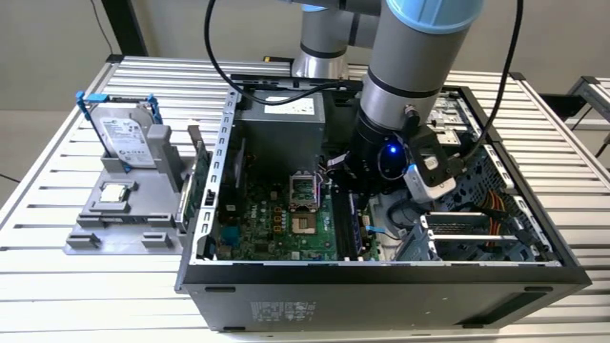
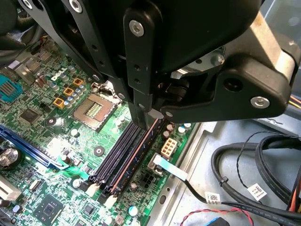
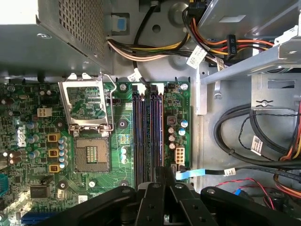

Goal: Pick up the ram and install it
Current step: 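Press down the ram until it locks into place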

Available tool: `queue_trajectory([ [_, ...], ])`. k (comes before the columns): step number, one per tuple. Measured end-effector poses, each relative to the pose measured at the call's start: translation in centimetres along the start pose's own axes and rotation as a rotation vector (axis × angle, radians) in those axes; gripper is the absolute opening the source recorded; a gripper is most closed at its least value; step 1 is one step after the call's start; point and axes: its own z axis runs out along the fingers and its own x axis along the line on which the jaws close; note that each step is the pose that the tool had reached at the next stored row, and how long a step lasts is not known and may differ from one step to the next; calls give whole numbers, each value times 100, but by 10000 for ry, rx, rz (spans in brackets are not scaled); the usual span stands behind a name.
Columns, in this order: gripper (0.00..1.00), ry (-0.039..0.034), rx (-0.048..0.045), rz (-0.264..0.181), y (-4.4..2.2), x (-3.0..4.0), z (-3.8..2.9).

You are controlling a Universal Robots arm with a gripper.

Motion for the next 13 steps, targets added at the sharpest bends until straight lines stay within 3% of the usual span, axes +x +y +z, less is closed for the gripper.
queue_trajectory([
  [3,0,0,0,-7,0,0,0],
  [8,0,-7,-6,-752,0,-1,0],
  [13,0,-10,-9,-1063,0,0,0],
])
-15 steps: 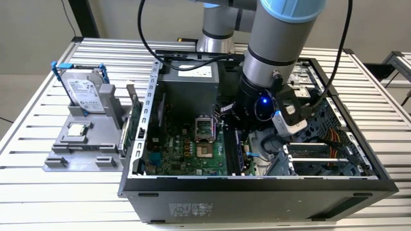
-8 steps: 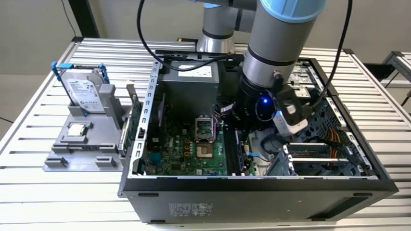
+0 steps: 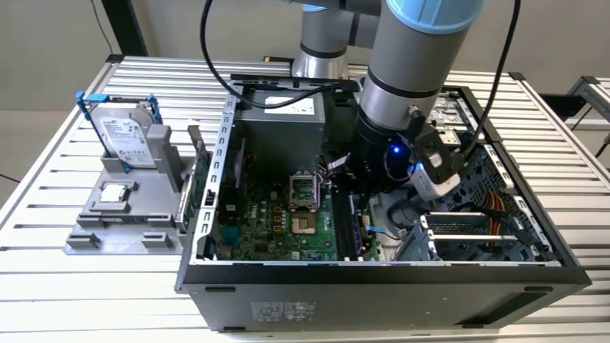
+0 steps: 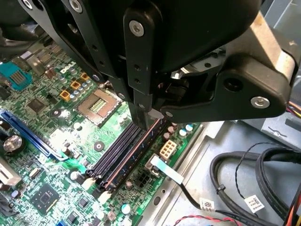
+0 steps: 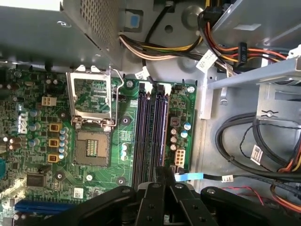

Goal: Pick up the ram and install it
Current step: 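Press down the ram until it locks into place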

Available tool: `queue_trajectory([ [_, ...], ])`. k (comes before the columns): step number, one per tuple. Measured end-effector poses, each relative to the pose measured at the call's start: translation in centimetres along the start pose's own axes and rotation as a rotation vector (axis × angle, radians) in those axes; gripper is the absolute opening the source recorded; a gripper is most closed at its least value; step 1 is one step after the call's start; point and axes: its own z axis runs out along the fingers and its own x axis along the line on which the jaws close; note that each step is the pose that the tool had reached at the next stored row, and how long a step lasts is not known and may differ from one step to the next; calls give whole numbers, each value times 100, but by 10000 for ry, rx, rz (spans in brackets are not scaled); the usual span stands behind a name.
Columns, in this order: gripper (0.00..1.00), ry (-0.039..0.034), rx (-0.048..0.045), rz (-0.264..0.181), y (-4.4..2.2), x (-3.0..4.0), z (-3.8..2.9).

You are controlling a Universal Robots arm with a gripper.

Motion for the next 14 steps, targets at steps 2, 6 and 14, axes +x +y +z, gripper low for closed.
queue_trajectory([
  [2,0,-1,0,-71,0,0,0],
  [6,0,-2,-2,-245,0,0,0],
  [14,0,-5,-5,-599,0,0,0],
])
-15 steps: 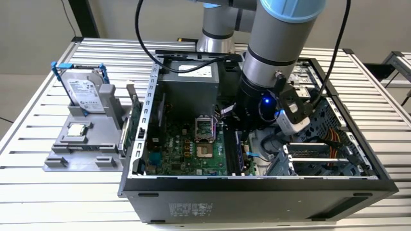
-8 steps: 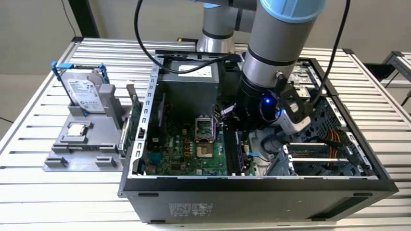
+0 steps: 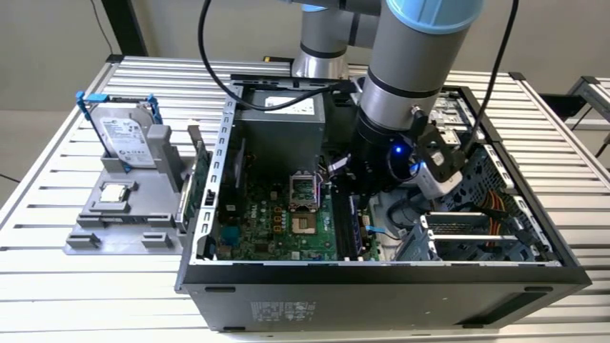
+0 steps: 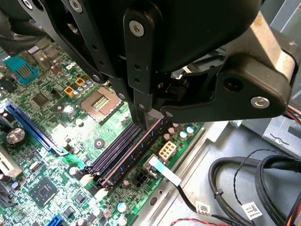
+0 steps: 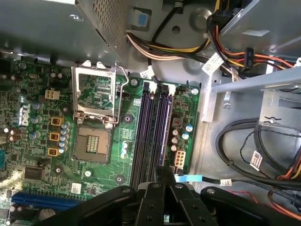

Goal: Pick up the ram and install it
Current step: 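Press down the ram until it locks into place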

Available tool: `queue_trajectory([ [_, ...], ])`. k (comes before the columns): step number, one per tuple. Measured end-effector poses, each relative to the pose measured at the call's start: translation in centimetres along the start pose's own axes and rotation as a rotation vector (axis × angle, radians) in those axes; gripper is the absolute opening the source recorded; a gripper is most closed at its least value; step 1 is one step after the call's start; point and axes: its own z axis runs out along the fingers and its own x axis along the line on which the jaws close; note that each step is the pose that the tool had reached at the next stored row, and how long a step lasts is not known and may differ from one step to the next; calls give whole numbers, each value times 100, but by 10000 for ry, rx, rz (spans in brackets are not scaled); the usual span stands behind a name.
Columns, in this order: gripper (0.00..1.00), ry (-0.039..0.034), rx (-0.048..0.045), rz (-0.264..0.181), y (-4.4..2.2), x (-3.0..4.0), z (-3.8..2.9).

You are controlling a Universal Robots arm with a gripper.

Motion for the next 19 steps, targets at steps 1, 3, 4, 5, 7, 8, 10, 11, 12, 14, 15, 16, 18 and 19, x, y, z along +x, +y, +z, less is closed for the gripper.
queue_trajectory([
  [1,0,-1,-1,-51,0,0,0],
  [3,0,-2,-2,-163,0,0,0],
  [4,0,-2,-2,-213,0,0,0],
  [5,0,-3,-2,-263,0,0,0],
  [7,0,-3,-3,-359,0,0,0],
  [8,0,-4,-4,-409,0,0,0],
  [10,0,-5,-4,-516,0,0,0],
  [11,0,-5,-5,-573,0,0,0],
  [12,0,-6,-5,-629,0,0,0],
  [14,0,-7,-6,-735,0,0,0],
  [15,0,-7,-6,-789,0,1,0],
  [16,0,-8,-7,-846,0,1,0],
  [18,0,-9,-8,-960,0,0,0],
  [19,0,-9,-9,-1019,0,0,0],
])
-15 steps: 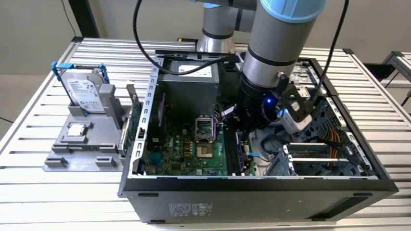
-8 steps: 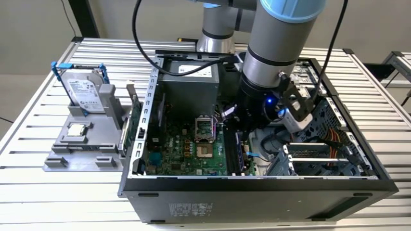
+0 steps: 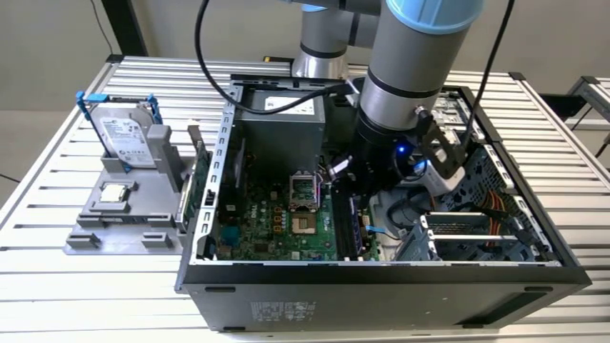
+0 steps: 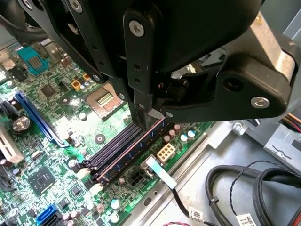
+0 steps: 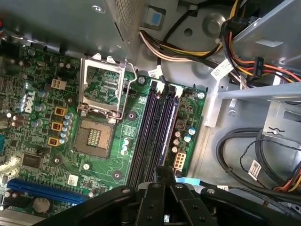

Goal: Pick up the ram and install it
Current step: 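Press down the ram until it locks into place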

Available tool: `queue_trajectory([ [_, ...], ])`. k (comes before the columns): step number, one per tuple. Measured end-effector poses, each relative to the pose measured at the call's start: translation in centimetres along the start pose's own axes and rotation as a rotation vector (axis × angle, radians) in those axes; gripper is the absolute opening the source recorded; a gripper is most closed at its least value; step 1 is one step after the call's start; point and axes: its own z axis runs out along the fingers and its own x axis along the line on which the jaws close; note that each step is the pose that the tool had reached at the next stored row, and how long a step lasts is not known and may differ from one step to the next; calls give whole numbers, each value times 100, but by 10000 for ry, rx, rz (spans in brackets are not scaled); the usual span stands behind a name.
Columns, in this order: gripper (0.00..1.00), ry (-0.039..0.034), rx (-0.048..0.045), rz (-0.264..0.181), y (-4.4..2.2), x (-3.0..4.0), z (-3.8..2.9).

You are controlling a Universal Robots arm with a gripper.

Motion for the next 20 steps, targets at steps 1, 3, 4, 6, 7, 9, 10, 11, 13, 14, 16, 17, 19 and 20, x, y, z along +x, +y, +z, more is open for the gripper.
queue_trajectory([
  [1,0,-1,0,-60,0,0,0],
  [3,0,-2,-1,-192,0,0,0],
  [4,0,-3,-2,-256,0,0,0],
  [6,0,-4,-3,-395,0,0,0],
  [7,0,-5,-4,-470,0,0,0],
  [9,0,-6,-5,-608,0,0,0],
  [10,0,-6,-5,-679,0,0,0],
  [11,0,-7,-6,-748,0,0,0],
  [13,0,-8,-7,-891,0,0,0],
  [14,0,-10,-9,-961,0,0,1],
  [16,0,-11,-10,-1101,0,0,1],
  [17,0,-11,-10,-1172,0,0,0],
  [19,0,-13,-11,-1314,0,0,0],
  [20,0,-12,-10,-1383,0,0,-1],
])
